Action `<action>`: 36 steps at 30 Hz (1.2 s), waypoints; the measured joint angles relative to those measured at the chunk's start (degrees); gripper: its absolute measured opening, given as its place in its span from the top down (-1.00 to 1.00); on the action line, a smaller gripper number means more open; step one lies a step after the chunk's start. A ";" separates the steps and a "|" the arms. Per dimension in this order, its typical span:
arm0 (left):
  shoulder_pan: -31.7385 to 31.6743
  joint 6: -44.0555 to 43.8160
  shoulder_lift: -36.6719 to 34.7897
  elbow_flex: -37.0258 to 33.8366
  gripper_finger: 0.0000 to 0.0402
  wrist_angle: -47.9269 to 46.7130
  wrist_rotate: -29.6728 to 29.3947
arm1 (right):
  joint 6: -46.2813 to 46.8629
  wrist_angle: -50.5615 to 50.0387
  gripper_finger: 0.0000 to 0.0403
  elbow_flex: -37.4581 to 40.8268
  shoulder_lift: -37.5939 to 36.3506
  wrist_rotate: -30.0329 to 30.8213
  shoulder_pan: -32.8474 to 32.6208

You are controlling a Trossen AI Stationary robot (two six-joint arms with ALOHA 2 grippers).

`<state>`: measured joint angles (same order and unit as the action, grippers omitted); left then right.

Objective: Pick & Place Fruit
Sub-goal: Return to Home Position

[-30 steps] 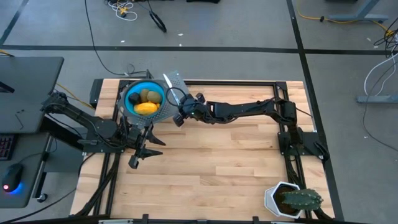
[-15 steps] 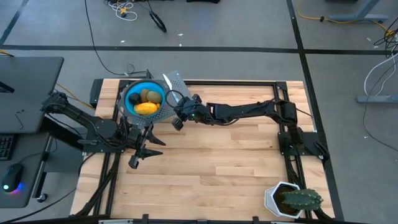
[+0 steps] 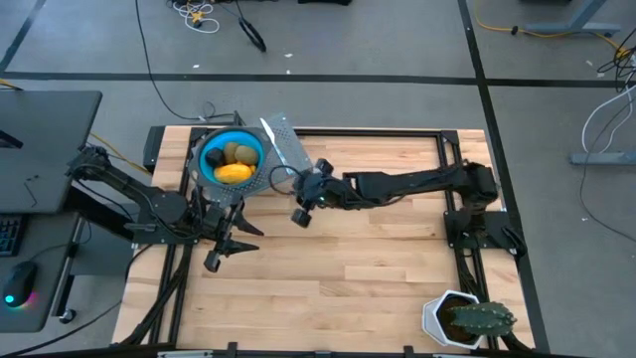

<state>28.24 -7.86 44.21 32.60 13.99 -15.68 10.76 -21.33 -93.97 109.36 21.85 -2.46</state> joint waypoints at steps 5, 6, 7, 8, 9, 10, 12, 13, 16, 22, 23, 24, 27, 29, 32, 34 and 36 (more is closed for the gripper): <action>-0.01 0.87 0.00 0.00 0.24 0.02 -1.46 | -1.86 -7.65 0.62 0.51 -4.61 1.72 -4.83; -0.01 1.07 0.00 0.00 0.25 -0.02 -2.08 | -2.24 -8.12 0.62 1.42 -5.51 2.56 -5.81; -0.01 1.12 0.00 0.00 0.26 0.06 -2.50 | -2.54 -8.33 0.62 2.64 -6.65 3.26 -6.79; -0.01 1.15 0.00 0.00 0.27 0.02 -2.78 | -2.84 -8.24 0.62 4.07 -7.83 3.44 -7.71; -0.01 1.21 0.00 0.00 0.28 0.03 -2.71 | -3.04 -7.84 0.62 5.65 -9.02 3.37 -8.47; -0.02 1.44 0.00 0.00 0.29 0.02 -2.35 | -3.12 -6.93 0.62 7.36 -10.29 3.30 -9.20; -0.03 2.76 0.02 0.00 0.31 0.05 -0.55 | -3.05 -5.23 0.62 11.39 -13.32 3.39 -10.52; -0.03 3.43 0.02 0.00 0.32 0.10 0.62 | -2.80 -3.72 0.62 13.54 -14.80 3.33 -11.04; -0.01 4.28 0.02 0.00 0.35 0.72 3.27 | -1.99 1.31 0.62 21.19 -19.76 2.54 -12.52; -0.01 5.63 0.02 0.00 0.41 4.08 4.33 | -0.93 11.91 0.62 35.59 -30.23 -0.99 -14.79; -0.06 5.65 0.02 0.00 0.42 4.10 3.98 | -0.93 12.45 0.62 37.40 -31.83 -0.99 -15.14; -0.06 5.78 0.04 0.00 0.44 4.07 3.27 | -0.94 12.34 0.62 38.74 -33.41 -0.99 -15.30; -0.08 6.26 0.03 0.00 0.48 4.09 1.50 | -4.05 11.54 0.62 41.19 -37.25 -0.99 -15.40; -0.10 5.97 0.26 0.00 0.51 4.08 1.51 | -5.27 10.88 0.62 41.61 -38.92 -0.96 -15.35; -0.10 4.87 1.03 -0.02 0.57 3.53 1.58 | -5.46 10.86 0.62 41.59 -41.24 -1.90 -15.64; -0.08 3.37 0.91 -0.01 0.61 4.11 1.97 | -5.92 10.90 0.62 41.59 -42.58 -4.18 -15.70; -0.08 2.55 0.86 0.00 0.66 4.02 1.27 | -6.87 11.07 0.62 41.59 -43.57 -6.62 -15.72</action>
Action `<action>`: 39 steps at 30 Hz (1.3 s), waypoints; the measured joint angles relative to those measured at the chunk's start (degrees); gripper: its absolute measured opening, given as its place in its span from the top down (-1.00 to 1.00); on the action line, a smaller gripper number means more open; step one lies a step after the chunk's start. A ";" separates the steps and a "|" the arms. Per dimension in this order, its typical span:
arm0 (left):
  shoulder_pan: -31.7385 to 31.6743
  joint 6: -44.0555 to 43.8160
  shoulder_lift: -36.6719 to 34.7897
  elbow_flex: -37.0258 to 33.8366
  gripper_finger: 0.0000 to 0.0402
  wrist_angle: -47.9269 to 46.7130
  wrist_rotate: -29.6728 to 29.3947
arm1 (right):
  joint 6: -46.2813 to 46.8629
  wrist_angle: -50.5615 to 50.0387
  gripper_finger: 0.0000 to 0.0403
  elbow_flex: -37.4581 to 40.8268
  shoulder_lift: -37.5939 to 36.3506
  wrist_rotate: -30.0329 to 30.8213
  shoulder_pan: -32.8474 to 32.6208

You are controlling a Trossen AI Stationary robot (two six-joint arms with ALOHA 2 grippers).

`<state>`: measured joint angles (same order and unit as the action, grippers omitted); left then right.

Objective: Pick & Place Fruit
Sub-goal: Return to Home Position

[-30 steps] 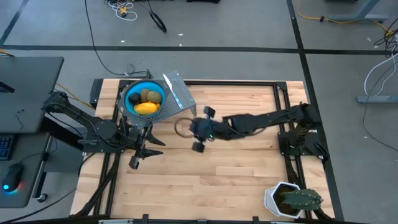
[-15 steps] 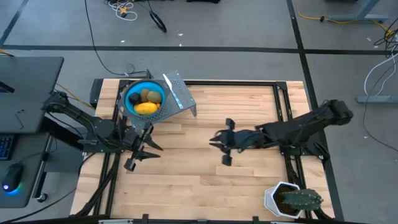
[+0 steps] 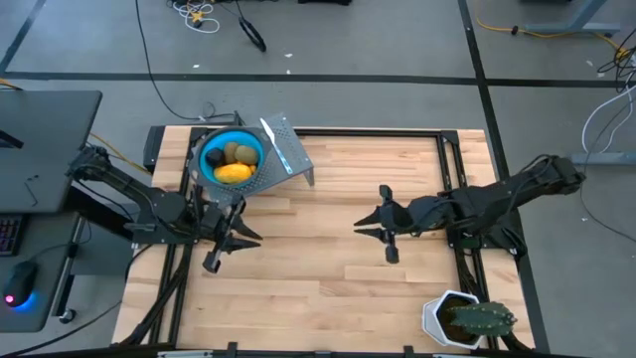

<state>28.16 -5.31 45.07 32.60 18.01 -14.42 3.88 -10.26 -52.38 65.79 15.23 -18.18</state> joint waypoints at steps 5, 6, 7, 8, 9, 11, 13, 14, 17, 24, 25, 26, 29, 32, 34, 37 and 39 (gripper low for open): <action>-0.02 -0.03 0.04 -0.93 0.81 1.67 -3.55 | -0.53 0.37 0.65 1.57 -2.34 -0.77 0.18; -0.01 0.01 0.04 -2.05 0.84 3.17 -4.25 | -0.02 0.30 0.68 2.27 -2.61 -0.83 0.22; -0.02 0.01 0.06 -3.18 0.88 4.69 -4.78 | 0.29 0.26 0.72 3.16 -2.99 -0.88 0.22; -0.02 -0.01 0.06 -4.36 0.92 6.24 -4.99 | 0.88 0.15 0.77 4.07 -3.48 -0.90 0.22; -0.02 -0.05 -0.01 -5.41 0.96 7.82 -5.07 | 1.48 0.15 0.82 4.88 -3.97 -0.90 0.22; -0.02 -0.40 -0.45 -7.11 0.97 10.05 -5.09 | 2.61 0.19 0.94 6.26 -5.08 -0.88 0.24; -0.01 -1.33 -0.62 -7.54 0.96 9.74 -5.70 | 3.30 0.71 0.97 7.65 -6.55 -0.91 0.24; -0.01 -1.47 -0.61 -7.56 0.96 9.38 -5.97 | 3.66 1.28 0.98 8.27 -7.39 -0.92 0.24; -0.02 -1.26 -0.66 -7.61 0.97 9.86 -5.30 | 4.13 1.53 0.98 9.73 -10.50 -0.88 0.24; 0.00 1.24 -7.05 -7.63 0.97 3.75 -1.80 | 3.56 5.58 0.99 16.49 -19.48 -0.46 0.25; 0.03 1.16 -8.26 -7.63 0.98 2.77 -0.81 | 3.72 6.56 0.99 17.87 -20.79 -0.52 0.27; 0.18 1.00 -9.15 -7.63 0.98 2.48 0.09 | 3.90 7.27 0.99 19.14 -21.98 -0.87 0.27; 1.12 1.07 -10.55 -7.63 0.97 0.73 -0.22 | 4.55 9.64 0.99 22.86 -25.31 -2.43 0.27; 1.86 1.73 -10.43 -7.64 0.97 -1.04 -2.43 | 4.71 11.41 0.99 25.68 -27.74 -3.35 0.27; 2.01 2.91 -10.52 -7.65 0.98 -1.07 -2.18 | 4.69 11.76 0.99 26.89 -29.02 -3.39 0.27; 2.05 4.70 -11.57 -7.65 0.98 -1.23 0.89 | 4.34 11.80 0.99 28.06 -30.74 -3.41 0.27; 2.05 5.01 -11.81 -7.71 0.96 -1.39 2.37 | 4.21 11.82 0.99 28.62 -31.74 -3.45 0.27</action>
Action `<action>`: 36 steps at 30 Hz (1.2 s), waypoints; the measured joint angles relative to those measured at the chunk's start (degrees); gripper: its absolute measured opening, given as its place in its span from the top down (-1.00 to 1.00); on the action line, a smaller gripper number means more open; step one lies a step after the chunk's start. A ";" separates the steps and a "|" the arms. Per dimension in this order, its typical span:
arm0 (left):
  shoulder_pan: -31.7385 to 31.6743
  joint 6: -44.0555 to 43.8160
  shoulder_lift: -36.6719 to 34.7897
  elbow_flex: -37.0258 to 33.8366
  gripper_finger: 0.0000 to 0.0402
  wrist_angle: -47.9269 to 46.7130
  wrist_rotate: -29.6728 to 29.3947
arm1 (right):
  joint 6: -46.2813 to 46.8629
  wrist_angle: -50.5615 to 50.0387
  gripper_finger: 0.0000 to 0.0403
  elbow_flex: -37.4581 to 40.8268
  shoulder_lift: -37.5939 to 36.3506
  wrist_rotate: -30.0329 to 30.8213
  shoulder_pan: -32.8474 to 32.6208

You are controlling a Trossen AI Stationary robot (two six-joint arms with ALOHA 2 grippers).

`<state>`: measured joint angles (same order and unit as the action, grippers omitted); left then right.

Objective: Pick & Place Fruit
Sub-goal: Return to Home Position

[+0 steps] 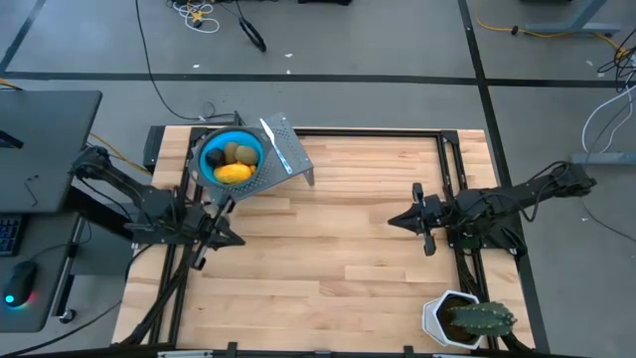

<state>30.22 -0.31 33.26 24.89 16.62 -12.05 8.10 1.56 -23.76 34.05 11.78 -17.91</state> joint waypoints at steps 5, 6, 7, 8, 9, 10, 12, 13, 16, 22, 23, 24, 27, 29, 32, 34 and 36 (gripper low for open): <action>-0.07 -1.27 0.09 -7.76 0.98 11.92 1.35 | -0.88 0.07 1.00 1.68 -2.04 -1.72 0.00; -0.07 -2.24 0.09 -9.94 0.98 15.28 1.40 | -1.18 0.47 1.00 1.96 -2.08 -2.87 0.00; -0.07 -2.80 0.07 -12.06 0.98 18.55 1.63 | -1.59 0.76 1.00 2.20 -2.14 -4.13 0.00; -0.07 -3.52 0.03 -13.93 0.98 21.36 1.70 | -1.95 0.89 1.00 2.42 -2.23 -5.40 0.00; -0.07 -3.82 -0.22 -15.64 0.97 23.75 1.72 | -2.30 1.20 1.00 2.62 -2.24 -6.27 0.00; -0.07 -4.17 -0.93 -17.04 0.97 25.45 1.72 | -2.53 1.68 1.00 2.81 -2.23 -6.49 -0.03; -0.09 -4.73 -2.76 -18.00 0.97 27.39 1.76 | -2.83 1.83 1.00 3.19 -2.59 -6.45 -0.02; -0.09 -4.39 -4.04 -18.29 0.98 27.52 2.01 | -3.04 1.83 1.00 3.35 -2.74 -6.43 -0.02; -0.07 -3.81 -8.15 -18.58 0.98 24.44 4.87 | -3.79 2.57 1.00 4.42 -3.15 -6.41 -0.02; -0.09 -3.51 -14.76 -18.58 0.97 14.37 6.52 | -3.91 4.92 1.00 7.12 -3.94 -6.39 -0.02; -0.09 -3.48 -15.42 -18.58 0.98 13.24 5.73 | -3.89 5.21 1.00 7.50 -4.13 -6.41 -0.02; -0.09 -3.33 -16.00 -18.58 0.98 12.50 5.07 | -3.91 5.97 1.00 7.89 -4.19 -6.41 -0.02; -0.11 -1.88 -18.12 -18.58 0.97 9.68 5.43 | -4.59 6.74 1.00 9.03 -4.72 -6.41 -0.02; -0.09 -1.74 -19.67 -18.58 0.96 7.43 5.48 | -5.37 6.71 1.00 9.68 -5.27 -6.41 -0.02; -0.11 -0.84 -21.87 -18.58 0.97 4.10 5.48 | -6.32 6.37 1.00 10.57 -6.45 -6.41 -0.02; -0.11 0.02 -23.01 -18.58 0.98 2.93 5.52 | -6.76 6.39 1.00 10.90 -7.36 -6.42 -0.02; -0.11 0.93 -23.93 -18.58 0.98 2.46 5.48 | -7.21 6.43 1.00 11.42 -8.27 -6.45 -0.02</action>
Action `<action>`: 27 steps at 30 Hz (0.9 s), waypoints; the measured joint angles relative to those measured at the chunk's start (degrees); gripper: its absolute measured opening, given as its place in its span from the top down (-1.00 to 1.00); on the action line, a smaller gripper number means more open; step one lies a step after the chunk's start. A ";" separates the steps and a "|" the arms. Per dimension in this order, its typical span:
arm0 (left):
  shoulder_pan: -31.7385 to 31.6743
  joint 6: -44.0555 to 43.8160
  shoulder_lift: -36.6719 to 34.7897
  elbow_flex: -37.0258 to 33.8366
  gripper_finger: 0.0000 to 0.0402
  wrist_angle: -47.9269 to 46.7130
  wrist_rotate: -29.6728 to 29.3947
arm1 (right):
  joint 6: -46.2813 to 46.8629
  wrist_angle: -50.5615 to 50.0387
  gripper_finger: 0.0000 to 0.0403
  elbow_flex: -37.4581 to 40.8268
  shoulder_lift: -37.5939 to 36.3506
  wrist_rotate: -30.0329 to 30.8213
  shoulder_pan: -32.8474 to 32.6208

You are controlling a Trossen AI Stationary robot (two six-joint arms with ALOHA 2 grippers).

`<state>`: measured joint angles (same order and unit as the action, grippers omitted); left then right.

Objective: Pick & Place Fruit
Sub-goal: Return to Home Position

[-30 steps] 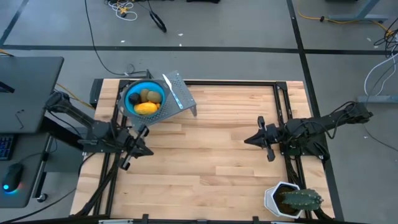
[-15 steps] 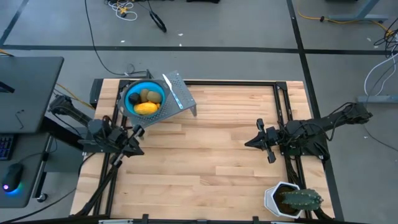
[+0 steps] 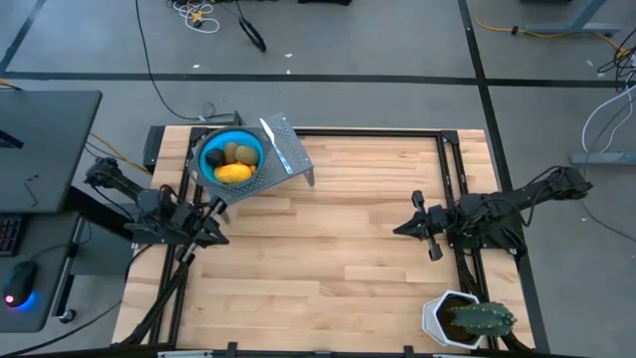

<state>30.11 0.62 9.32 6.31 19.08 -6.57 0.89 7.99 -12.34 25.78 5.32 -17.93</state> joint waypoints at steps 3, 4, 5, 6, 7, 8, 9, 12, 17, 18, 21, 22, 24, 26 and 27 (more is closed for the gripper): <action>0.00 0.35 -0.61 -0.02 0.96 -0.81 0.04 | -0.82 0.92 1.00 1.23 -1.20 0.01 0.02; 0.00 0.38 -0.66 -0.34 0.96 -0.36 0.08 | -1.05 2.27 1.00 2.07 -1.48 -0.03 0.02; 0.00 0.41 -0.80 -0.95 0.97 0.23 0.08 | -1.41 4.04 1.00 2.97 -1.61 -0.29 0.04; 0.00 0.63 -0.83 -1.67 0.98 0.99 0.07 | -1.96 6.16 1.00 3.93 -1.78 -1.31 0.26; -0.11 0.99 -0.81 -2.49 0.98 1.89 0.07 | -2.49 8.12 1.00 4.83 -1.84 -2.51 0.67; -0.32 0.98 -0.81 -3.20 0.98 2.43 0.10 | -2.88 10.48 1.00 5.91 -1.84 -3.63 1.13; -0.61 0.88 -0.78 -3.76 0.98 3.26 0.23 | -3.15 12.66 1.00 6.93 -1.84 -4.52 1.83; -1.67 -0.19 -0.81 -4.69 0.97 5.85 0.25 | -3.49 16.11 1.00 8.93 -1.84 -7.08 4.52; -3.79 -0.01 -0.81 -4.79 0.98 5.42 2.61 | -2.84 19.57 1.00 11.54 -1.84 -12.93 10.52; -4.40 -0.05 -0.81 -4.79 0.98 5.34 2.82 | -2.44 19.60 1.00 11.79 -1.84 -14.14 11.77; -6.08 -0.87 -0.81 -4.79 0.97 5.24 4.22 | -1.37 19.08 1.00 11.78 -1.84 -17.34 14.95; -6.55 -1.35 -0.80 -4.79 0.97 5.01 5.08 | -1.33 19.16 1.00 11.78 -1.84 -18.09 15.69; -7.32 -2.15 -0.74 -4.79 0.98 5.06 7.03 | -1.55 19.28 1.00 11.78 -1.84 -19.35 17.11; -7.77 -3.22 -0.74 -4.79 0.98 5.20 8.94 | -1.98 19.20 1.00 11.78 -1.84 -20.62 18.40; -7.85 -3.26 -0.76 -4.79 0.98 4.87 9.83 | -2.22 19.02 1.00 11.78 -1.84 -20.99 19.07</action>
<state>22.26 -2.65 8.56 1.52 23.95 3.26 -1.33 27.01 -0.56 23.94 -15.67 1.13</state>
